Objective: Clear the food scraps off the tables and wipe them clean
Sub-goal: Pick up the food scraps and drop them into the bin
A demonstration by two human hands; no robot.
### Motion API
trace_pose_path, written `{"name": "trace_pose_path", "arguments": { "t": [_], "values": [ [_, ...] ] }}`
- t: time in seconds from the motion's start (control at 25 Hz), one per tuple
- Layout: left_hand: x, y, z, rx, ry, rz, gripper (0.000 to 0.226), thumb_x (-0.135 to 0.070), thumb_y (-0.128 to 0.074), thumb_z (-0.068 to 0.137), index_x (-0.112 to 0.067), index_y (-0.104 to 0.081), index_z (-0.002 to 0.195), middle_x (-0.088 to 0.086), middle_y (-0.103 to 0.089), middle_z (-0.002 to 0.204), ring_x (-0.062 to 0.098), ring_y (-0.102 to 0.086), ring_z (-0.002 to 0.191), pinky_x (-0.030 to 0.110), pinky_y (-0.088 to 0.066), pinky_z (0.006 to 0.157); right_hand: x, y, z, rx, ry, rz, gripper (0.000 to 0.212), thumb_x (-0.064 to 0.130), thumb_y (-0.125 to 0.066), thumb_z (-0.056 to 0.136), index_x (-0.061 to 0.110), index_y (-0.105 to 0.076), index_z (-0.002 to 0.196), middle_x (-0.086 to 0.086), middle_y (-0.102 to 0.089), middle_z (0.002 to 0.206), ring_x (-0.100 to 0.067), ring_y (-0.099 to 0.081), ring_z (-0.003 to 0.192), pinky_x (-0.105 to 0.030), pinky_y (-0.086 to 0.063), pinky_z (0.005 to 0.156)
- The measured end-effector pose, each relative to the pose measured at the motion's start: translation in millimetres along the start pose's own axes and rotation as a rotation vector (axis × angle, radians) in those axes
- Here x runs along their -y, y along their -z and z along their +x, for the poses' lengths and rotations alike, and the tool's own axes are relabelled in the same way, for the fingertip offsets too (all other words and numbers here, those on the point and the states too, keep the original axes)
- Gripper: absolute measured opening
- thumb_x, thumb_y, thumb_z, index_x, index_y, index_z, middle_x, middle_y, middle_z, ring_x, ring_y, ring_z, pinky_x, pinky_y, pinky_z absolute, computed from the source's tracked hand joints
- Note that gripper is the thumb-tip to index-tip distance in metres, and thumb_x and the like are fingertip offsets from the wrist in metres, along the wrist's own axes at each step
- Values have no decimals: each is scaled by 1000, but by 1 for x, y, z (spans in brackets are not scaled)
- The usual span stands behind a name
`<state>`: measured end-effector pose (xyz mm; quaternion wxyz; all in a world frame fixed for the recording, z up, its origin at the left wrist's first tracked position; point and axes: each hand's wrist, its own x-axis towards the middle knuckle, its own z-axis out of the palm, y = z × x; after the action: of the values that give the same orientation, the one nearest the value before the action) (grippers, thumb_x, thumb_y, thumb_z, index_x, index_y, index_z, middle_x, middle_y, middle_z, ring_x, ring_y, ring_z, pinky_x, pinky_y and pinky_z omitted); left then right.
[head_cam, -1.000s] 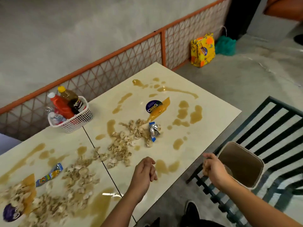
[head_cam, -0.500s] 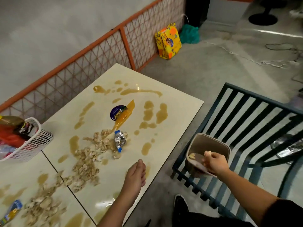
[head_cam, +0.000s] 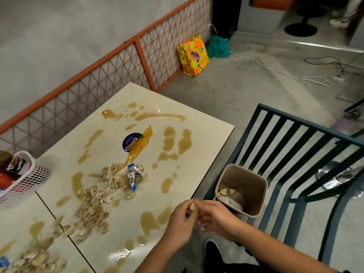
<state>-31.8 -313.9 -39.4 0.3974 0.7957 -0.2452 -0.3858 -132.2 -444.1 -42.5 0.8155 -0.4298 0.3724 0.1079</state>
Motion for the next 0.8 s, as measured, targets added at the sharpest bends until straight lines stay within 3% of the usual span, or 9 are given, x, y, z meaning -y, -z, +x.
{"name": "trace_pose_path", "arguments": {
  "t": [0.12, 0.24, 0.36, 0.44, 0.52, 0.6, 0.68, 0.8],
  "values": [
    [-2, -5, 2, 18, 29, 65, 40, -19, -66, 93, -26, -59, 131, -13, -68, 108, -7, -64, 93, 9, -50, 80, -12, -2, 6, -84, 126, -66, 27, 22, -65, 99, -4, -70, 100, -16, -66, 84, -21, -62, 72, -33, -53, 68],
    [3, -4, -2, 60, 79, 34, 51, -19, -70, 89, -28, -50, 135, -12, -62, 107, 4, -64, 89, 10, -50, 77, -17, 26, 15, -303, 121, -210, 17, 16, -65, 98, 0, -67, 104, -18, -69, 86, -20, -65, 69, -32, -58, 67],
    [14, 8, -9, 8, 159, -14, 31, -25, -64, 94, -31, -55, 123, -6, -63, 106, 5, -64, 93, 8, -48, 73, -19, 91, 36, -665, -17, -341, 14, 19, -60, 99, 9, -64, 109, -13, -70, 94, -23, -70, 79, -40, -62, 72],
    [27, 19, -12, -37, 199, -38, 16, -29, -61, 96, -37, -61, 111, -4, -66, 105, 9, -66, 93, 12, -49, 74, -16, 136, 49, -773, -83, -426, 16, 23, -61, 98, 9, -67, 105, -12, -71, 90, -28, -70, 82, -48, -61, 80],
    [41, 29, -16, -90, 241, -65, 14, -30, -62, 95, -40, -64, 105, -3, -67, 104, 11, -68, 90, 19, -52, 74, -10, 166, 58, -776, -131, -545, 23, 31, -63, 94, 12, -64, 107, -12, -72, 88, -30, -70, 82, -49, -61, 79],
    [51, 37, -22, -144, 275, -93, 13, -29, -62, 95, -36, -67, 104, -4, -70, 103, 8, -69, 86, 20, -50, 71, -1, 173, 59, -750, -171, -615, 26, 35, -62, 95, 15, -54, 110, -14, -69, 92, -31, -70, 83, -42, -60, 67],
    [54, 42, -28, -171, 292, -107, 11, -27, -61, 96, -29, -71, 102, -5, -72, 96, 6, -69, 79, 17, -48, 66, 5, 168, 53, -739, -194, -643, 20, 27, -56, 97, 13, -51, 111, -17, -68, 93, -33, -70, 80, -36, -58, 58],
    [63, 49, -42, -217, 315, -129, 14, -23, -61, 96, -23, -74, 92, -3, -75, 84, 7, -67, 71, 18, -47, 63, 6, 139, 44, -694, -147, -649, 16, 18, -51, 98, 12, -61, 109, -16, -68, 92, -31, -69, 80, -37, -59, 59]
  ]
}}
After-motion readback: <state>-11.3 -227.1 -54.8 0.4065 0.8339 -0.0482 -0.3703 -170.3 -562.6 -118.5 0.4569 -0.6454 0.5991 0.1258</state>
